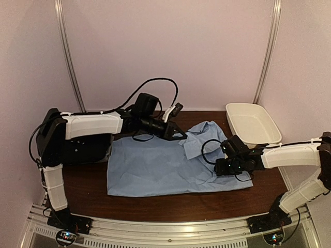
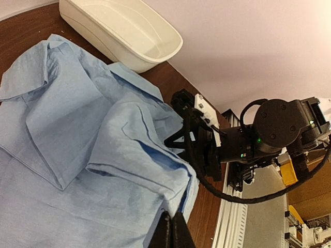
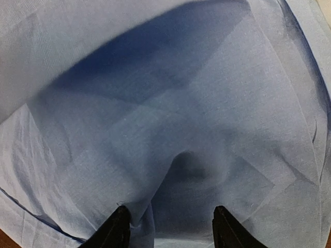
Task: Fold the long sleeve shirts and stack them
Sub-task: Adjust the sleeve of the 1/3-folded shirt.
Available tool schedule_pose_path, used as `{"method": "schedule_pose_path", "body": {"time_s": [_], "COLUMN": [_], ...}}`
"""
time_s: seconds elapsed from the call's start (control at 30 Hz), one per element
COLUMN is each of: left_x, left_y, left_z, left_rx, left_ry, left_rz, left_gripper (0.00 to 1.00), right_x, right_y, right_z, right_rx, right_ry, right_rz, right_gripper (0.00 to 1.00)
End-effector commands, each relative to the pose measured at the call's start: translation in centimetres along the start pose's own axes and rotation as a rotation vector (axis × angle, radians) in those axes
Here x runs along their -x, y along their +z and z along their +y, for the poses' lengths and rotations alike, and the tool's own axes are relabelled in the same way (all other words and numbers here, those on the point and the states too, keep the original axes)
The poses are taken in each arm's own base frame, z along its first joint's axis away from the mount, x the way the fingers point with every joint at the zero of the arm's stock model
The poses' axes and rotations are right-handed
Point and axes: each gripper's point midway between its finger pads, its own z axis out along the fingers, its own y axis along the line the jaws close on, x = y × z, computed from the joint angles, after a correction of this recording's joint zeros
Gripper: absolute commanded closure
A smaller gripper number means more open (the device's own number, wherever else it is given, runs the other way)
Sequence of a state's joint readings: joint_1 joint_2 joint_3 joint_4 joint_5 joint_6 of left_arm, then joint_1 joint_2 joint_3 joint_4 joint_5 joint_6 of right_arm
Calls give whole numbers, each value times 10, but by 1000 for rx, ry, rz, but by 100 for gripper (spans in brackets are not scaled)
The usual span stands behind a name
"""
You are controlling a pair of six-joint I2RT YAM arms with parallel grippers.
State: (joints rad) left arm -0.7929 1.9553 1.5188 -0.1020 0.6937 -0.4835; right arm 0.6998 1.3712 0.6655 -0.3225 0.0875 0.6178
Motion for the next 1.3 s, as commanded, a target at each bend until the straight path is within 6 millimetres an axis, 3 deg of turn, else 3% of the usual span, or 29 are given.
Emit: {"method": "schedule_pose_path", "body": {"time_s": [0.0,0.2,0.5,0.8,0.93,1.27], "left_x": [38,75,115,117,117,131], "left_y": [-10,-2,8,23,28,34], "left_z": [-26,-43,-71,-75,-70,-69], "left_rx": [-67,-143,-287,-367,-362,-376], "left_ry": [27,57,76,63,63,72], "left_rz": [-63,-96,-151,-151,-156,-180], "left_gripper": [100,100,100,100,100,100], "right_x": [14,22,32,41,44,9], "right_y": [-4,-12,-1,3,-3,-17], "right_z": [14,7,11,-4,3,26], "right_rx": [110,128,190,134,175,305], "right_ry": [103,177,260,364,347,288], "right_rz": [-92,-173,-215,-286,-289,-214], "right_gripper": [44,42,41,41,40,47]}}
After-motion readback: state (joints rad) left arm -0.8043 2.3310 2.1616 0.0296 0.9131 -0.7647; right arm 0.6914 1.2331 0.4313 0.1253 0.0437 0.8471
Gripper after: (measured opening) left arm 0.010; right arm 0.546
